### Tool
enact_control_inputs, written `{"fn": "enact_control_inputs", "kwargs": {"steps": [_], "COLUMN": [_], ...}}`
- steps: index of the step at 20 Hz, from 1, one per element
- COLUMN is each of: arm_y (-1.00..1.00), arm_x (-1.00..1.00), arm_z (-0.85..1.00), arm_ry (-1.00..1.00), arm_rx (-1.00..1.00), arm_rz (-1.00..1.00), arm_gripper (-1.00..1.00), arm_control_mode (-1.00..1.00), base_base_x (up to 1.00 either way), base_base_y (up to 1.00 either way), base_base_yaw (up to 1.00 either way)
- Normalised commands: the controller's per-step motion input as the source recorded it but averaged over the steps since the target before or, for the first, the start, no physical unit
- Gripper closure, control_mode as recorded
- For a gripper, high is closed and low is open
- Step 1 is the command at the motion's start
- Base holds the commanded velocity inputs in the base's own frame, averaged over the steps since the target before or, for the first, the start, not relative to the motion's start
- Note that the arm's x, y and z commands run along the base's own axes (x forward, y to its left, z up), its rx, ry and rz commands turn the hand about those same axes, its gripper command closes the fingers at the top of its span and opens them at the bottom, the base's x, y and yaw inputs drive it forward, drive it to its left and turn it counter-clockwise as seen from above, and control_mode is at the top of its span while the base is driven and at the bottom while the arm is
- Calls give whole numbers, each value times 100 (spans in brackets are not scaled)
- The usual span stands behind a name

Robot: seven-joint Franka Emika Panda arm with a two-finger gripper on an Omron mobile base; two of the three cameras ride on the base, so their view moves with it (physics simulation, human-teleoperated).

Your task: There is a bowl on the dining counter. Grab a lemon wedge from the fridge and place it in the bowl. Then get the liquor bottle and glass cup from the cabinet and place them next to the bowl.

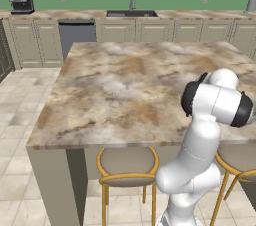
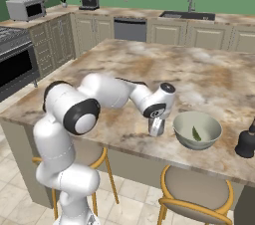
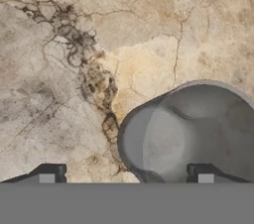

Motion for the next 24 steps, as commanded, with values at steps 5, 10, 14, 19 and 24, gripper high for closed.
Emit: {"fn": "enact_control_inputs", "kwargs": {"steps": [5,10,14,19,24], "arm_y": [-2,0,1,19,31], "arm_x": [-20,-29,-48,-48,-42], "arm_z": [52,77,90,92,94], "arm_ry": [-20,-28,-28,-21,-17], "arm_rx": [0,0,0,0,0], "arm_rz": [0,0,0,0,0], "arm_gripper": [-100,-100,-100,-100,-100], "arm_control_mode": [-100,-100,-100,-100,-100], "base_base_x": [0,0,0,0,0], "base_base_y": [0,0,0,0,0], "base_base_yaw": [0,0,0,0,0]}}
